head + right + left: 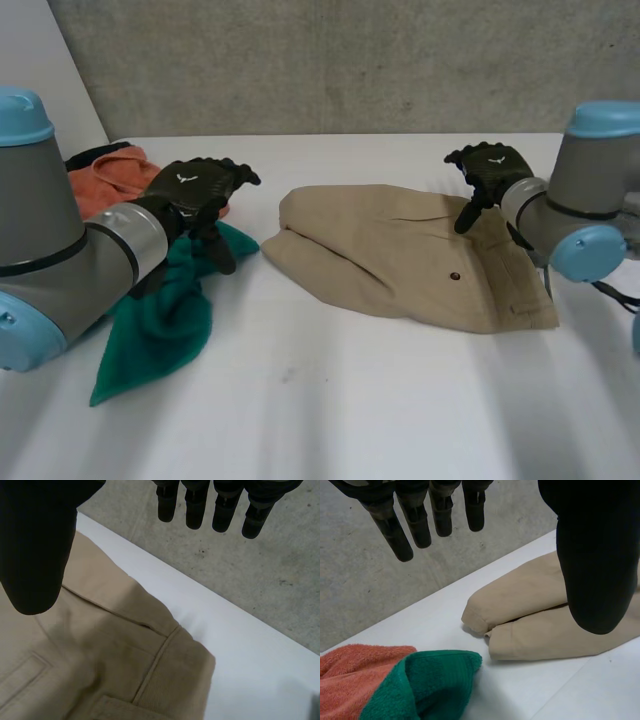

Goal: Fold the laundry.

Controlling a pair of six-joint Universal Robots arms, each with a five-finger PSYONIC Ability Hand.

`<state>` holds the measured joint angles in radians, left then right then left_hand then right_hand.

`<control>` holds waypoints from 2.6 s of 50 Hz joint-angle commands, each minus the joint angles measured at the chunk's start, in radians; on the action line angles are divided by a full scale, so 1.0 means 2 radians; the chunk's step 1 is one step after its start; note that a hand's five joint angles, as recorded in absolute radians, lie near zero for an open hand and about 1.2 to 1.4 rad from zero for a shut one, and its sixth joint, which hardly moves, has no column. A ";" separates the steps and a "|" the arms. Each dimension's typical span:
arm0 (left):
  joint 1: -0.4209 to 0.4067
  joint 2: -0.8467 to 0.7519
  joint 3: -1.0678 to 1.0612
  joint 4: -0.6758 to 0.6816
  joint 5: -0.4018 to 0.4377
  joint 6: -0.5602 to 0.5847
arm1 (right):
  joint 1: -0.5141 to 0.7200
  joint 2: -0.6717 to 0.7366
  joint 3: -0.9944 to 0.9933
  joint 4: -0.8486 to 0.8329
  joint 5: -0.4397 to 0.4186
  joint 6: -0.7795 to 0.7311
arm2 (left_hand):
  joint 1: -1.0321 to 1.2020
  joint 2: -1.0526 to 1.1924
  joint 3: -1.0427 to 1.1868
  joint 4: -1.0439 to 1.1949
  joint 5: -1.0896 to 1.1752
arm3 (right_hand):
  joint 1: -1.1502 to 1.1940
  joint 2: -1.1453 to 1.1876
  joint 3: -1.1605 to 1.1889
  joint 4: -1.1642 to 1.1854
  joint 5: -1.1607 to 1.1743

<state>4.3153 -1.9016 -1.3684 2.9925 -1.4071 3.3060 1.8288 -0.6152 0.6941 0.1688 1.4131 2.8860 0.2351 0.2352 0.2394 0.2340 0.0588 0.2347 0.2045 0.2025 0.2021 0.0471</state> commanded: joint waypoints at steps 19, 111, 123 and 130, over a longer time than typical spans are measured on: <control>0.042 -0.016 0.030 0.056 0.027 -0.028 | 0.018 -0.060 0.041 -0.041 -0.018 -0.038 | -0.030 -0.030 -0.032 -0.030 -0.029 | 0.581 0.596 0.597 0.597 0.587; -0.005 -0.141 0.046 0.171 0.008 0.017 | 0.064 -0.112 0.250 -0.213 -0.011 -0.119 | 0.581 0.581 0.578 0.581 0.581 | 0.581 0.596 0.597 0.597 0.587; -0.043 -0.021 -0.075 -0.039 -0.031 0.103 | 0.022 -0.217 0.343 0.013 -0.029 -0.241 | 0.581 0.581 0.578 0.581 0.581 | 0.581 0.596 0.597 0.597 0.587; -0.074 0.026 -0.115 -0.158 0.000 0.106 | -0.026 -0.326 0.453 0.163 -0.031 -0.373 | 0.581 0.581 0.578 0.581 0.581 | 0.581 0.596 0.597 0.597 0.587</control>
<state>4.2128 -1.9191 -1.5434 2.8589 -1.4549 3.5190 1.8525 -1.0982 1.4319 0.2758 1.3519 2.3467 1.1722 1.2001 1.1939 1.2022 0.9918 1.1172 1.1816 1.1914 1.1998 0.9906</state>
